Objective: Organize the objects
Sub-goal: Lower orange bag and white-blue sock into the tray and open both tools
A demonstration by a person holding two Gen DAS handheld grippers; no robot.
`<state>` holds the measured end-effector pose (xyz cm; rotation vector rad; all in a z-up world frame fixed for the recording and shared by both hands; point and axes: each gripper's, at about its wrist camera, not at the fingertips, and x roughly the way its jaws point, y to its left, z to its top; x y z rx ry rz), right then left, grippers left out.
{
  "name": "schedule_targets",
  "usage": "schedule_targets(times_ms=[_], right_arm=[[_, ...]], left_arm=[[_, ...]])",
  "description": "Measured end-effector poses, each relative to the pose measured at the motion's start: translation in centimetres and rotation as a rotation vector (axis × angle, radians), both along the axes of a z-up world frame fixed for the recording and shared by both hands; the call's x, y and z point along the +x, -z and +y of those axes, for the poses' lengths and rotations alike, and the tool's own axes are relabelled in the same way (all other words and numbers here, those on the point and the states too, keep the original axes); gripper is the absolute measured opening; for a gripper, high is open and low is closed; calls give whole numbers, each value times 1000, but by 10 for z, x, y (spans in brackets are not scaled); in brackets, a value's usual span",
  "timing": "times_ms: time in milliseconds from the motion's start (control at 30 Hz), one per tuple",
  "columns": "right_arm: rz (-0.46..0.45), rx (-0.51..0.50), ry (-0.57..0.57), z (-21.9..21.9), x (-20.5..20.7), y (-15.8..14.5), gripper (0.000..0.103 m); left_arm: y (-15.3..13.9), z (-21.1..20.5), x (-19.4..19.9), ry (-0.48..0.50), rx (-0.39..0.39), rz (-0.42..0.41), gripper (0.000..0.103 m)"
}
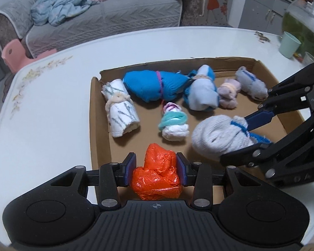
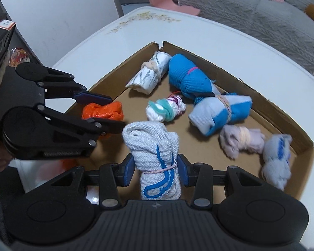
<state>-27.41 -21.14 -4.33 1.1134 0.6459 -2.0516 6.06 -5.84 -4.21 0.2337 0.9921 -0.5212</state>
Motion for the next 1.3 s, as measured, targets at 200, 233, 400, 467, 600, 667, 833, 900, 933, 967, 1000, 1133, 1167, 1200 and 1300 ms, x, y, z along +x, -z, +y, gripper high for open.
schedule_targets(times_ms=[200, 233, 400, 467, 600, 667, 833, 900, 933, 967, 1000, 1133, 1167, 1200, 1300], right_arm=[[-5, -22, 11, -11, -20, 8, 40], [-6, -32, 14, -12, -22, 8, 39], [7, -43, 4, -15, -28, 9, 39], [4, -48, 6, -13, -31, 9, 40], [2, -61, 2, -11, -33, 10, 43], [15, -64, -10, -10, -31, 10, 43], [17, -52, -11, -6, -31, 10, 48], [24, -33, -15, -5, -29, 10, 48], [27, -22, -21, -5, -28, 11, 48], [27, -12, -27, -5, -27, 12, 48], [26, -4, -34, -6, -26, 13, 49], [32, 4, -44, -12, -20, 16, 41], [32, 4, -50, -14, -19, 16, 38], [34, 3, -53, -15, -19, 16, 38], [38, -10, -43, -18, -20, 15, 38]], left_arm=[[9, 3, 16, -101, -49, 15, 47], [10, 3, 18, -121, -47, 11, 48], [14, 3, 25, -183, -56, -3, 47], [14, 1, 25, -193, -48, -8, 49], [14, 0, 23, -196, -37, -17, 54], [12, 0, 21, -193, -27, -24, 56], [8, 0, 15, -180, -18, -41, 64], [4, 0, 11, -183, -12, -56, 70], [1, 2, 10, -188, -17, -58, 76], [-1, 4, 10, -191, -36, -59, 77], [-4, 6, 9, -191, -45, -62, 78], [-12, 5, 4, -161, -20, -97, 79], [-13, 5, 4, -159, -13, -103, 80], [-14, 6, 4, -160, -11, -103, 81], [-13, 10, 6, -172, -17, -94, 81]])
